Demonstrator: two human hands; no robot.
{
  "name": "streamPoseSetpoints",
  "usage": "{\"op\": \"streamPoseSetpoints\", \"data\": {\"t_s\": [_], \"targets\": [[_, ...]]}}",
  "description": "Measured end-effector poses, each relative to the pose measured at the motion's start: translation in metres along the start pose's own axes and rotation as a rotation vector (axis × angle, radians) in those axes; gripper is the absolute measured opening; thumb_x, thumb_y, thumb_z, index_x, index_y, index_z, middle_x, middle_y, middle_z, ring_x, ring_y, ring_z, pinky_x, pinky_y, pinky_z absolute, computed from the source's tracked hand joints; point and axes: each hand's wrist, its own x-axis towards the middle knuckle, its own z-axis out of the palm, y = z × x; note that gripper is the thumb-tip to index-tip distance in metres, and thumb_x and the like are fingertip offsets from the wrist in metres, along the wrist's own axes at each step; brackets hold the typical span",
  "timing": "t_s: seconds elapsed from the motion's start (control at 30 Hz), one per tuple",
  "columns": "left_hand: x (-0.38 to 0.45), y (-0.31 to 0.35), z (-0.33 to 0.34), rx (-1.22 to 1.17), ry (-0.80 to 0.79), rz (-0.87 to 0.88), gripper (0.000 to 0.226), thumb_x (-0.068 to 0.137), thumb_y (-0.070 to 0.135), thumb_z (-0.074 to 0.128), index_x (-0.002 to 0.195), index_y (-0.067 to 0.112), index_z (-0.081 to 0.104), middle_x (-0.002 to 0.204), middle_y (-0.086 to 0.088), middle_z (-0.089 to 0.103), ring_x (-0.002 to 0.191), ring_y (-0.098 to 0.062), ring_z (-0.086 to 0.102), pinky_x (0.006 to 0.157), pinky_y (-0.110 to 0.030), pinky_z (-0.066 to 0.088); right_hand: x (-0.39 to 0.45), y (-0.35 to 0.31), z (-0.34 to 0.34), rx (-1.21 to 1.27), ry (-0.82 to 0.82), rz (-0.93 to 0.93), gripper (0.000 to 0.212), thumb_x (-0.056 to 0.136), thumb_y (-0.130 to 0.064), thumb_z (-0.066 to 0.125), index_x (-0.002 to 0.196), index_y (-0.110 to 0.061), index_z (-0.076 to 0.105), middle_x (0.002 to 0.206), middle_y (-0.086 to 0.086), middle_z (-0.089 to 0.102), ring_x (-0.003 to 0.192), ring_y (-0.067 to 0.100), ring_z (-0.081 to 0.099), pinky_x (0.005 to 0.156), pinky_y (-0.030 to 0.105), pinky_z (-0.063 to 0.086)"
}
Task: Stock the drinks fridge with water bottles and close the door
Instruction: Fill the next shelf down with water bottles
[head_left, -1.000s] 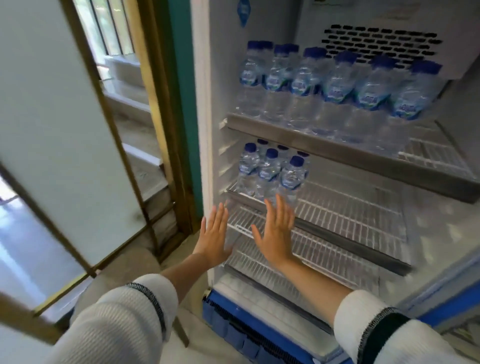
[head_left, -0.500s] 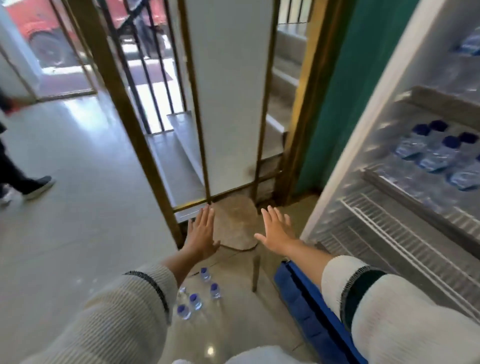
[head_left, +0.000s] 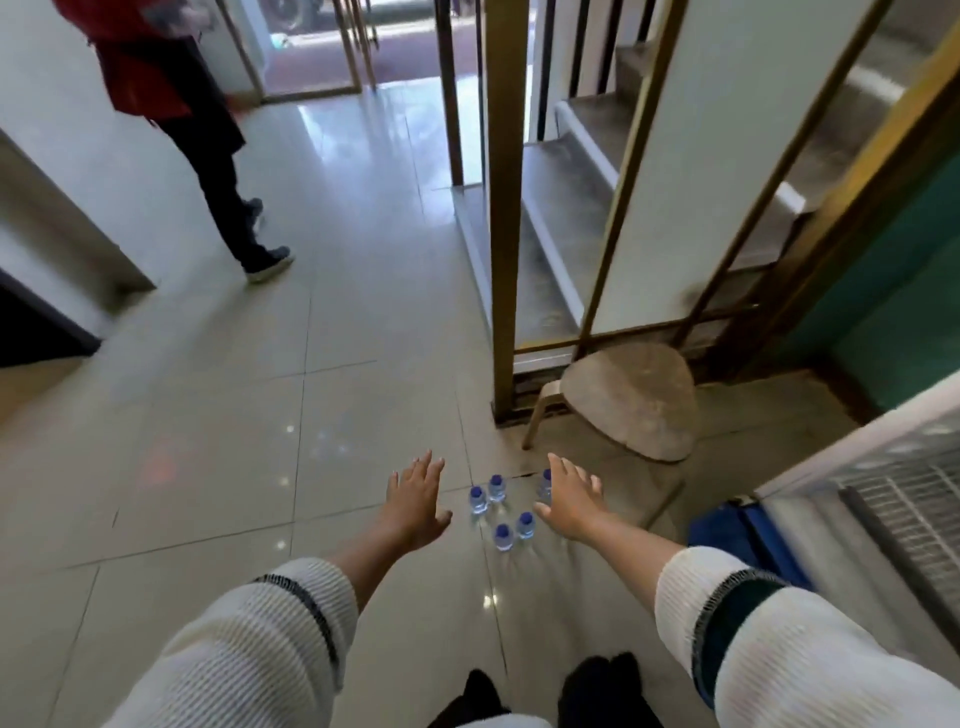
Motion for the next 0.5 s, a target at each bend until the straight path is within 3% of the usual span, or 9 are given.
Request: {"op": "streamPoseSetpoints", "data": {"t_s": [0.3,0.5], "targets": [[0.038,-0.027,0.089,-0.067,-0.153,-0.031,0.072,0.092,0.039,0.057,0.15,0.016,0.022,0.157,-0.005,0.025,0.147,-0.023,0.016,0.12,-0.042,0.013,0.052,0.016,0.07,-0.032,-0.188,0.049,0.083,0.092,-0.035,0.057,0.153,-0.013,0.005,0.159,0.007,0.017,0.145,0.027,0.019,0.116,0.044,0.02],[0.119,-0.029,0.202,-0.093,-0.245,-0.013,0.068,0.09,0.036,0.06,0.147,0.018,0.03,0.146,-0.002,0.04,0.137,-0.02,0.033,0.118,-0.041,0.017,0.139,0.067,0.153,-0.022,-0.238,0.079,0.08,0.092,-0.031,0.059,0.151,-0.012,0.009,0.155,0.011,0.023,0.141,0.03,0.028,0.113,0.044,0.027]]}}
